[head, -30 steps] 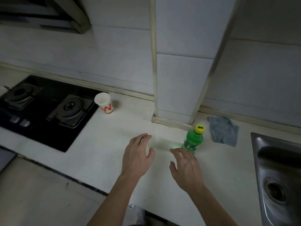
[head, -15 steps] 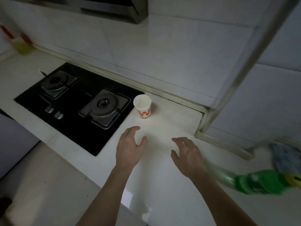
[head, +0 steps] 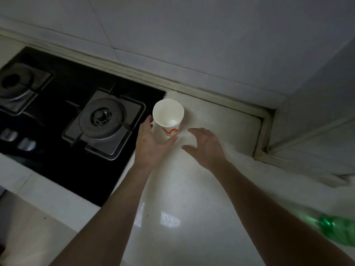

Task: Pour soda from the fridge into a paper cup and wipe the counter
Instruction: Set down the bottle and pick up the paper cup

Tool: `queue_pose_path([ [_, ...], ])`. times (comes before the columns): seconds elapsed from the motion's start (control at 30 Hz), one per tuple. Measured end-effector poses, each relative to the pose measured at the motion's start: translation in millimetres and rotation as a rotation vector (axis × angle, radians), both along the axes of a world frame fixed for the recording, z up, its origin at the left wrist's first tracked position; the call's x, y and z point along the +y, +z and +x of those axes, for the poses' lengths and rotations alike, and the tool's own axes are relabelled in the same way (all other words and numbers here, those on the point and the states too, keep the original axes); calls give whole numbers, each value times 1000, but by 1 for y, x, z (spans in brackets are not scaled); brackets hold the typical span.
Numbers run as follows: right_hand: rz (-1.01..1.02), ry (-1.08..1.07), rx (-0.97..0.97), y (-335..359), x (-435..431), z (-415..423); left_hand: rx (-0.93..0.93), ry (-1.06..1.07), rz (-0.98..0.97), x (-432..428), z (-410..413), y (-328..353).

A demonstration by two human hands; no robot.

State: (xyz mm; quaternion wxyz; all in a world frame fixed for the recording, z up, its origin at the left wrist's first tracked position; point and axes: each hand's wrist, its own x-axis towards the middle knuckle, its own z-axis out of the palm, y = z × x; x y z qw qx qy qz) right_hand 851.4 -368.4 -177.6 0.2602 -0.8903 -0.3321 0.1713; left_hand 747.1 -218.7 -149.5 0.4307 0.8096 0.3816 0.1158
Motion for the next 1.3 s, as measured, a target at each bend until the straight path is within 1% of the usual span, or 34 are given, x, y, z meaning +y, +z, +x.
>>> queue_pose_path([
  [0.2, 164, -32, -73, -21, 36, 10, -149, -8, -99, 12, 16, -12],
  [0.3, 219, -54, -115, -27, 44, 11, -202, -16, -118, 15, 19, -15],
  [0.47, 255, -85, -145, -23, 47, 6, -238, 6, -145, 10, 21, -8],
  [0.6, 254, -88, -162, -8, 29, -2, -255, -4, -165, -2, 15, 13],
  [0.77, 269, -148, -133, 25, -13, -15, -288, -41, -197, -42, 1, 49],
  [0.9, 288, -202, -169, 58, -65, -34, -306, -89, -208, -90, -14, 81],
  [1.03, 319, -234, -164, 79, -126, -61, -334, -140, -206, -148, -36, 107],
  [1.17, 354, -290, -144, 87, -194, -92, -323, -198, -189, -211, -61, 115],
  [1.3, 332, -329, -156, 74, -262, -128, -264, -272, -184, -269, -85, 101],
])
